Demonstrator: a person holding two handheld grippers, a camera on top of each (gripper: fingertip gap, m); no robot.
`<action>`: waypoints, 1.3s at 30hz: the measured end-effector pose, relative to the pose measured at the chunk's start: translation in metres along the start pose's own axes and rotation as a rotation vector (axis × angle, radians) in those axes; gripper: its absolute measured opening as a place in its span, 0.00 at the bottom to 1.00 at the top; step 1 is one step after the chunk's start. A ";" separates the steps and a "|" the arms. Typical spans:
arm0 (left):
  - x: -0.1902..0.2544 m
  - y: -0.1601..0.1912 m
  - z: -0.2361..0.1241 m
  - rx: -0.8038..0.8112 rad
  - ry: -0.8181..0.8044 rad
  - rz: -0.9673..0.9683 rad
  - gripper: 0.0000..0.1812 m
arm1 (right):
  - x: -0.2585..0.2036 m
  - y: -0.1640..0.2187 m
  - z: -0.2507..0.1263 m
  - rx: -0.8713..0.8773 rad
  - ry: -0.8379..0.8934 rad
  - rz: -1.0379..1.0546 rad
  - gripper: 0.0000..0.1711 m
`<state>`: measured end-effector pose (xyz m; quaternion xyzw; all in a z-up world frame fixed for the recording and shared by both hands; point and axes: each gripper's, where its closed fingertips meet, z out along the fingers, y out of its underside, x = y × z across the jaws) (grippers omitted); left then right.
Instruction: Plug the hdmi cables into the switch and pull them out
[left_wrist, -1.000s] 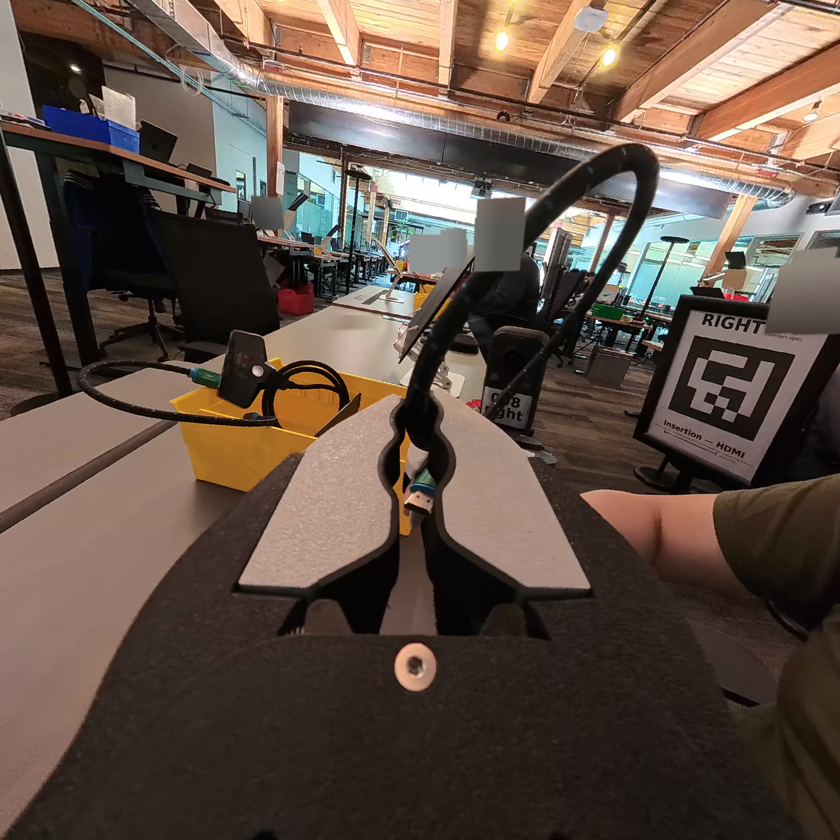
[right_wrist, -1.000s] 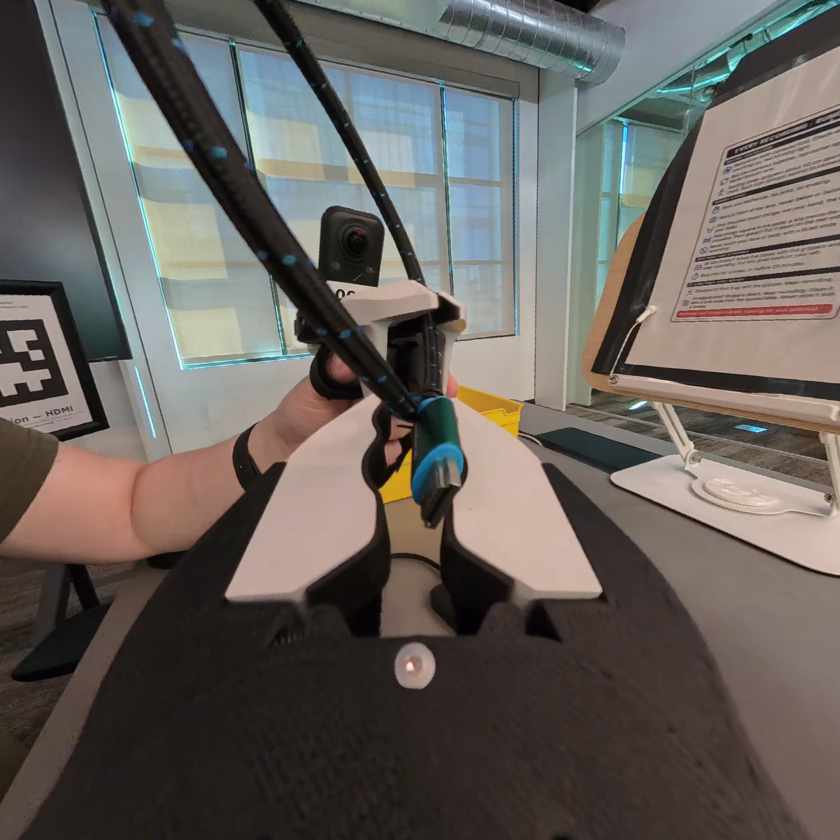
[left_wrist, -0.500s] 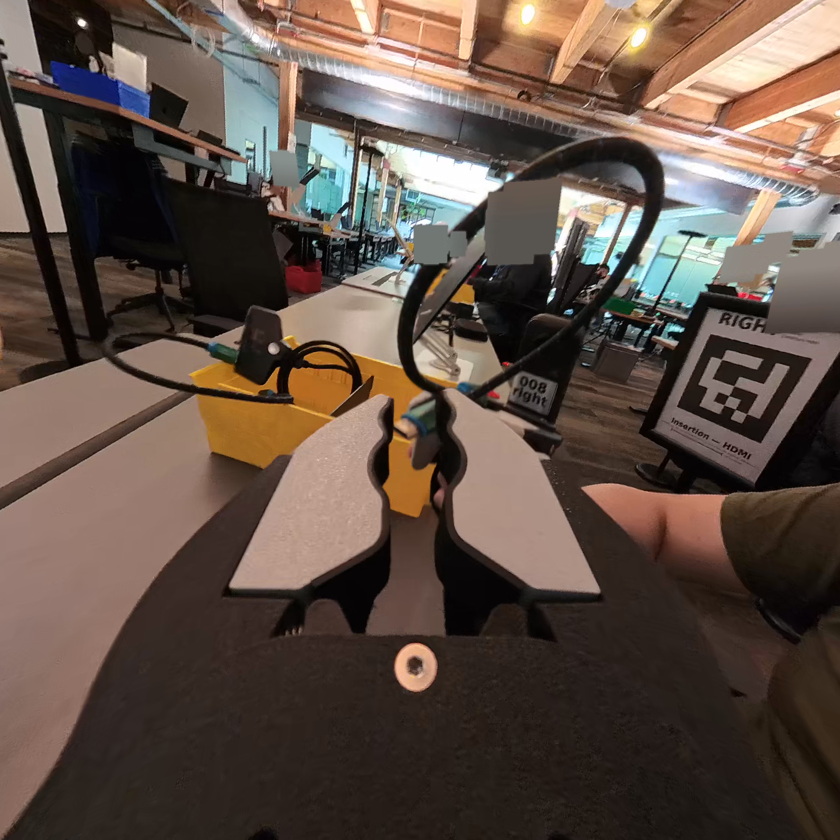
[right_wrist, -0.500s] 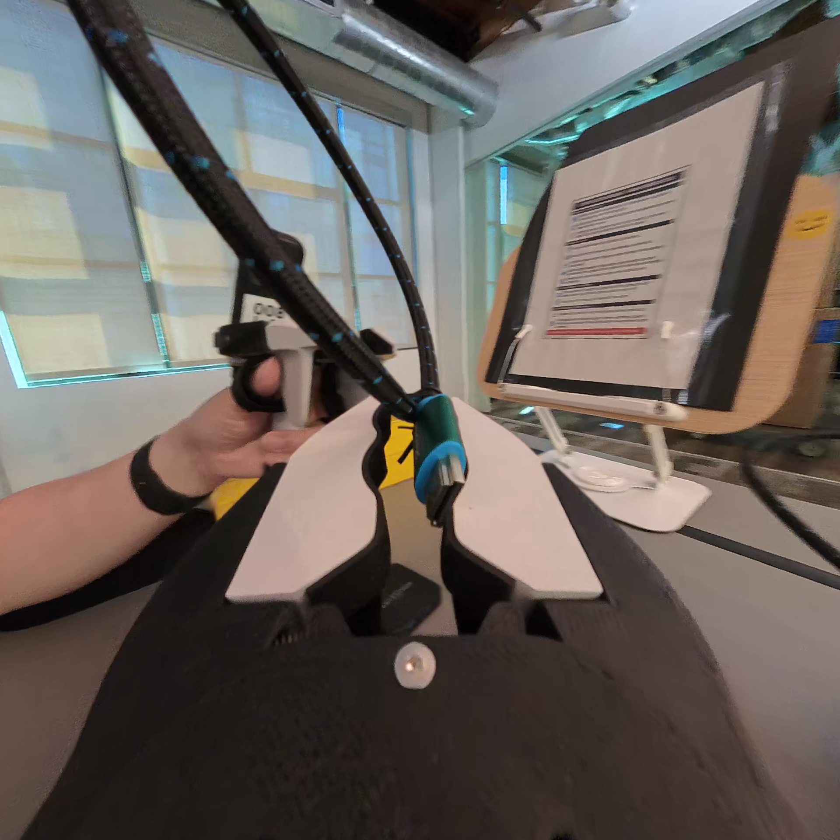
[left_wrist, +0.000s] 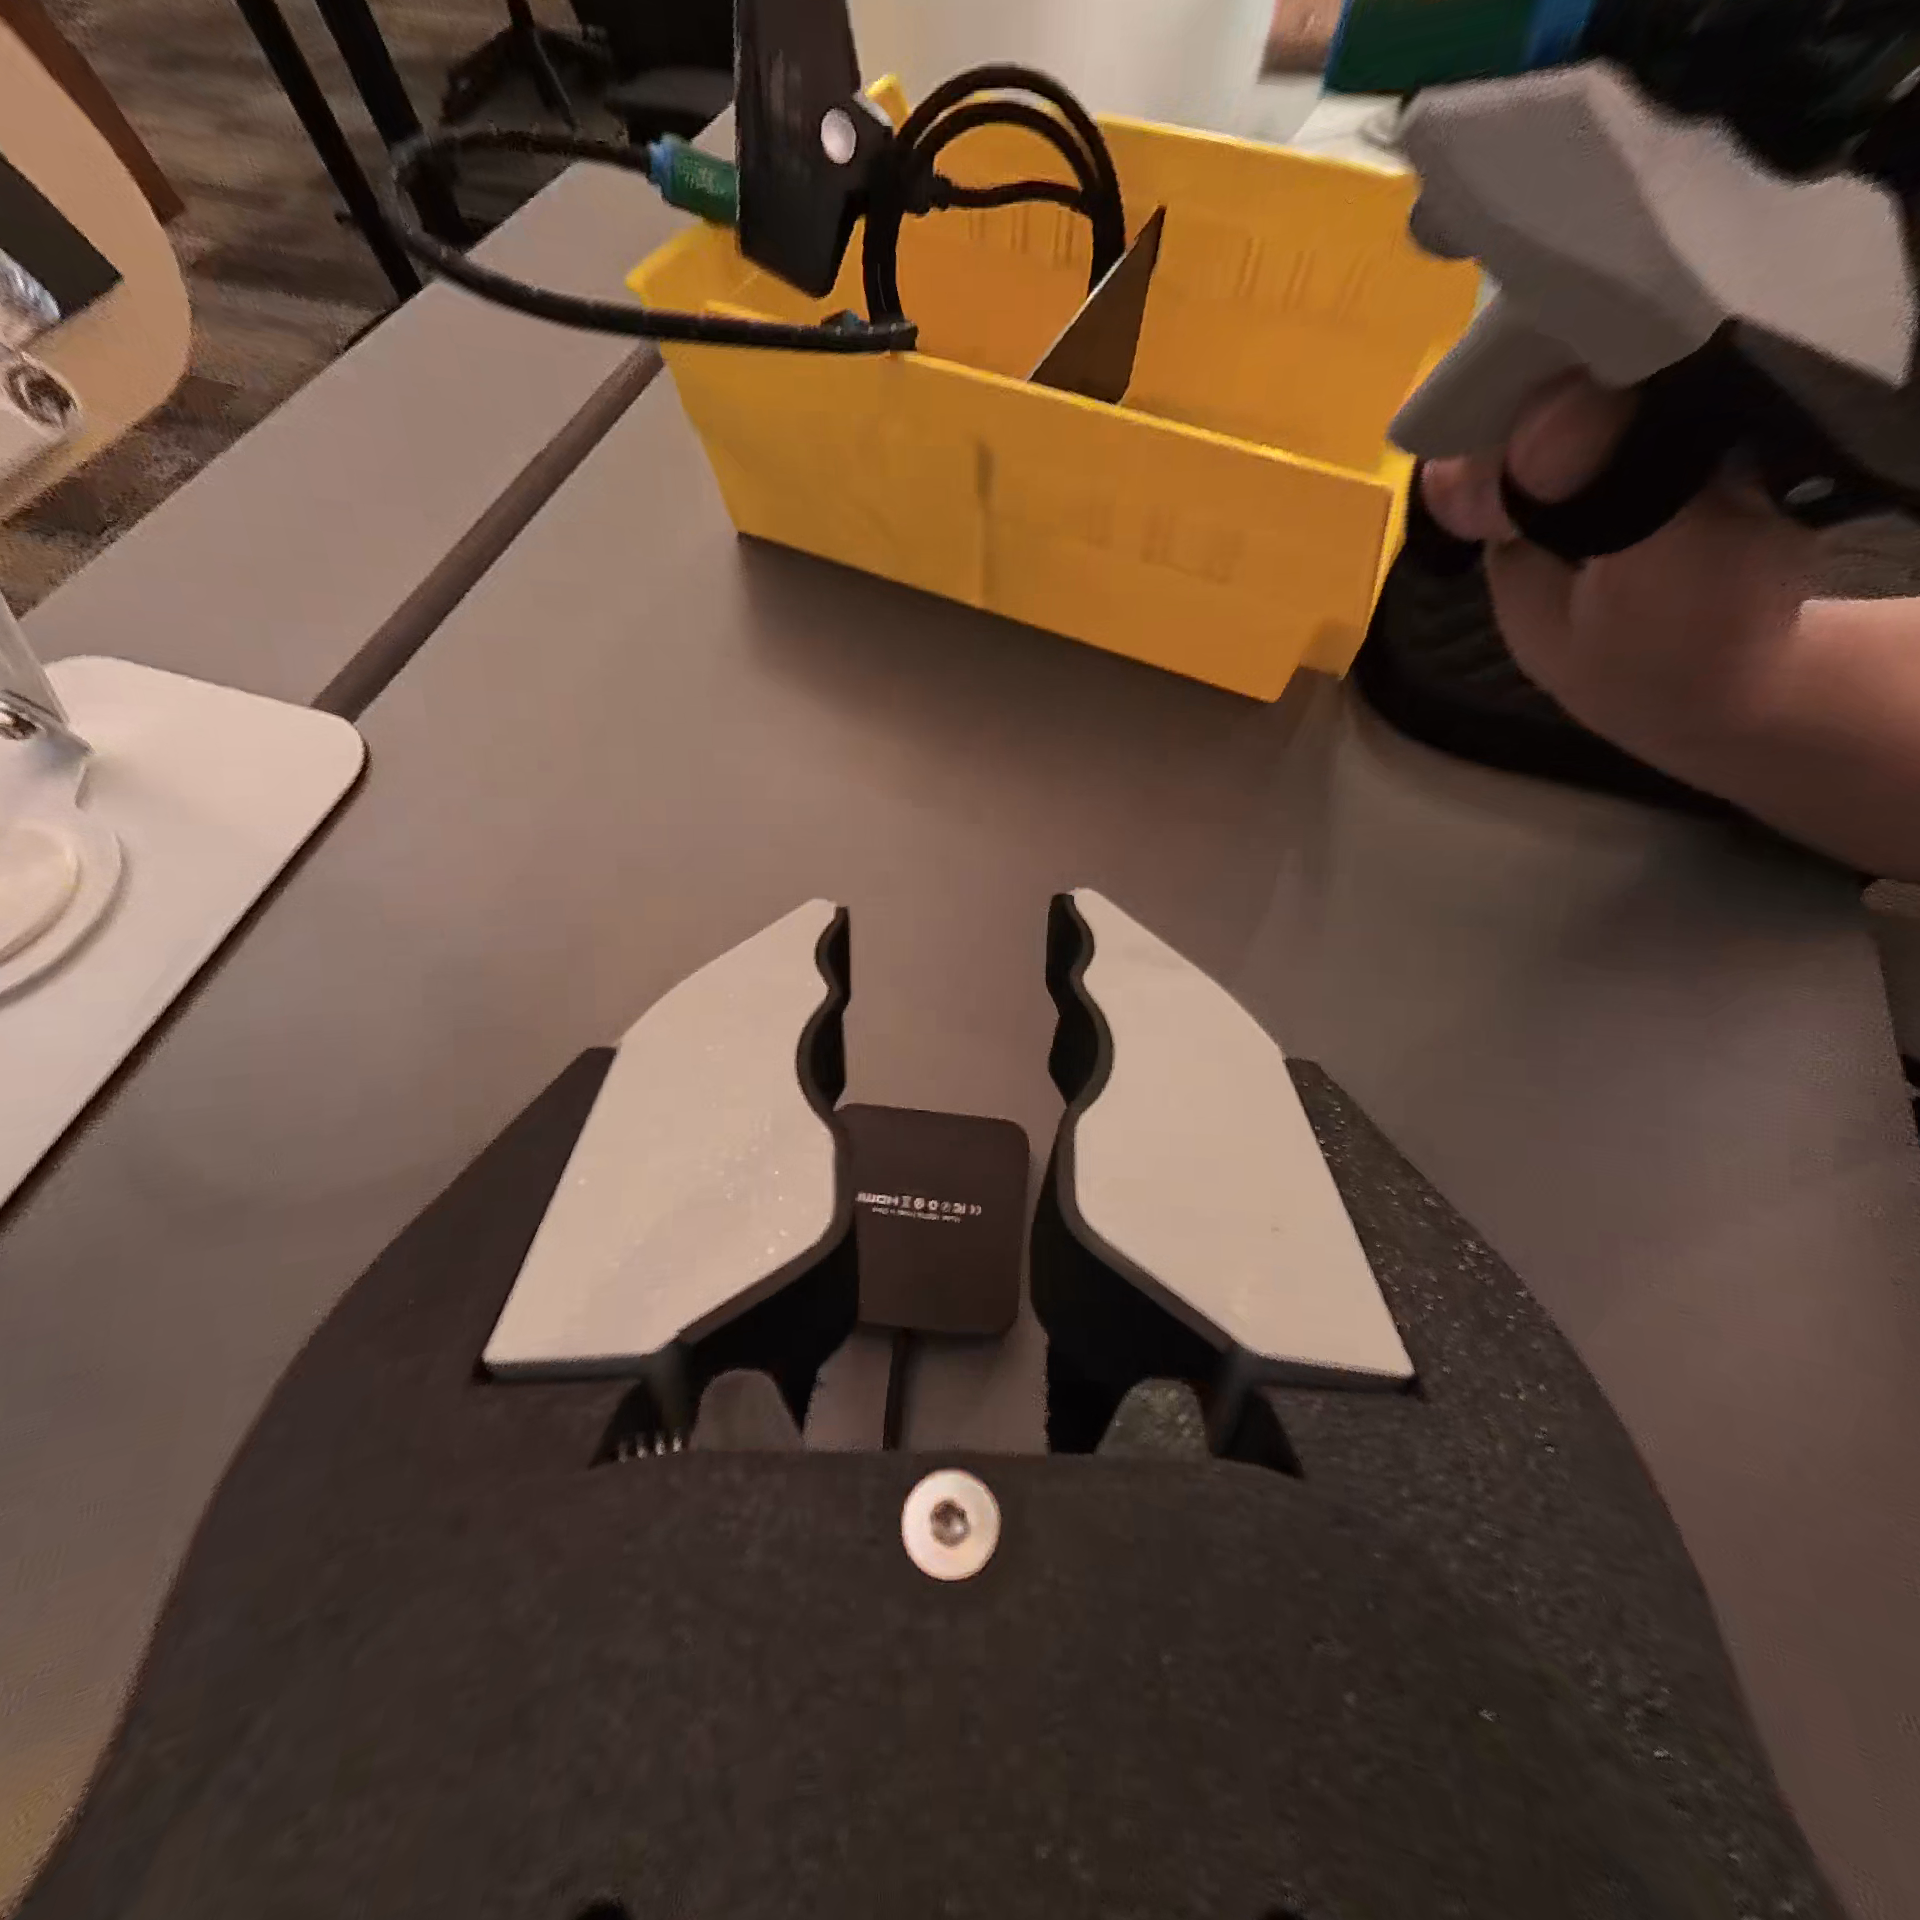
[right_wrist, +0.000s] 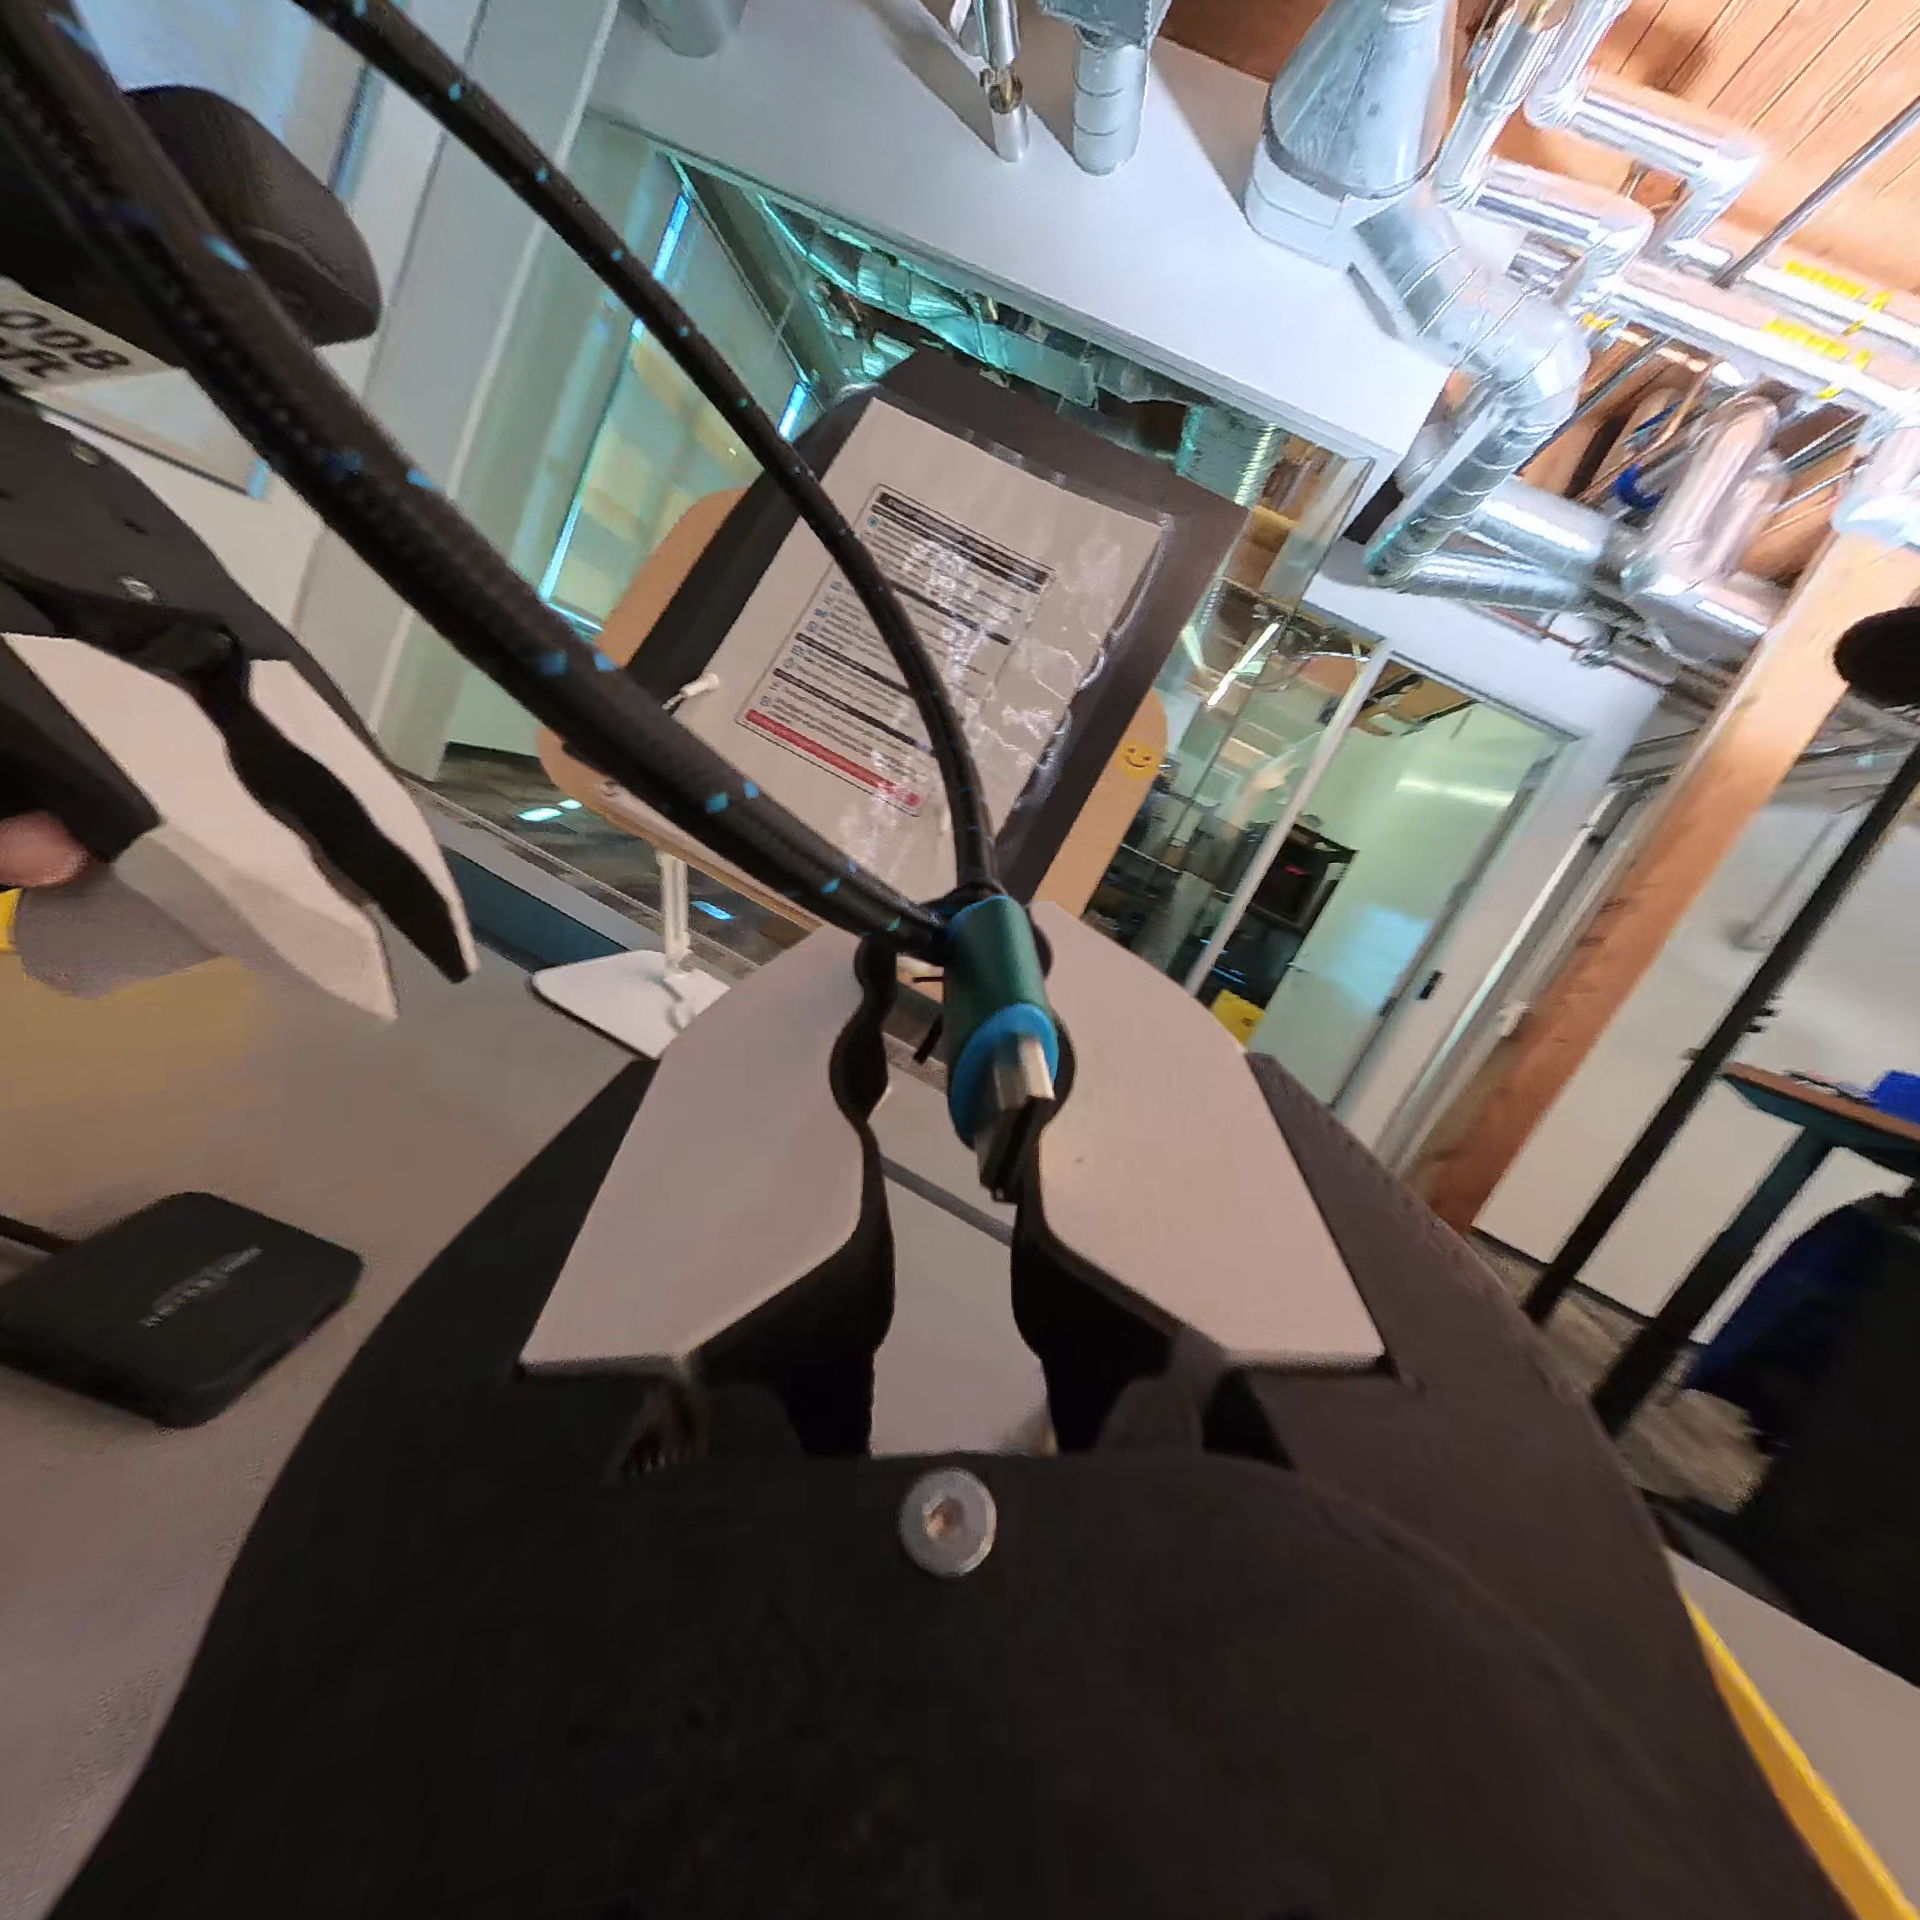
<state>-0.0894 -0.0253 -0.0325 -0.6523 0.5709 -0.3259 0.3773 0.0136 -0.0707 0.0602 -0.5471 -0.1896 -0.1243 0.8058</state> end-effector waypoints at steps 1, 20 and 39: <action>-0.001 0.003 0.002 0.001 0.001 -0.009 0.20 | 0.002 0.001 0.000 -0.006 0.014 -0.018 0.13; 0.007 0.089 0.009 -0.119 -0.040 -0.083 0.34 | 0.015 0.005 -0.003 -0.020 0.050 0.081 0.13; 0.000 0.109 0.014 -0.196 -0.066 -0.058 0.33 | 0.011 0.009 -0.001 -0.017 -0.008 0.172 0.13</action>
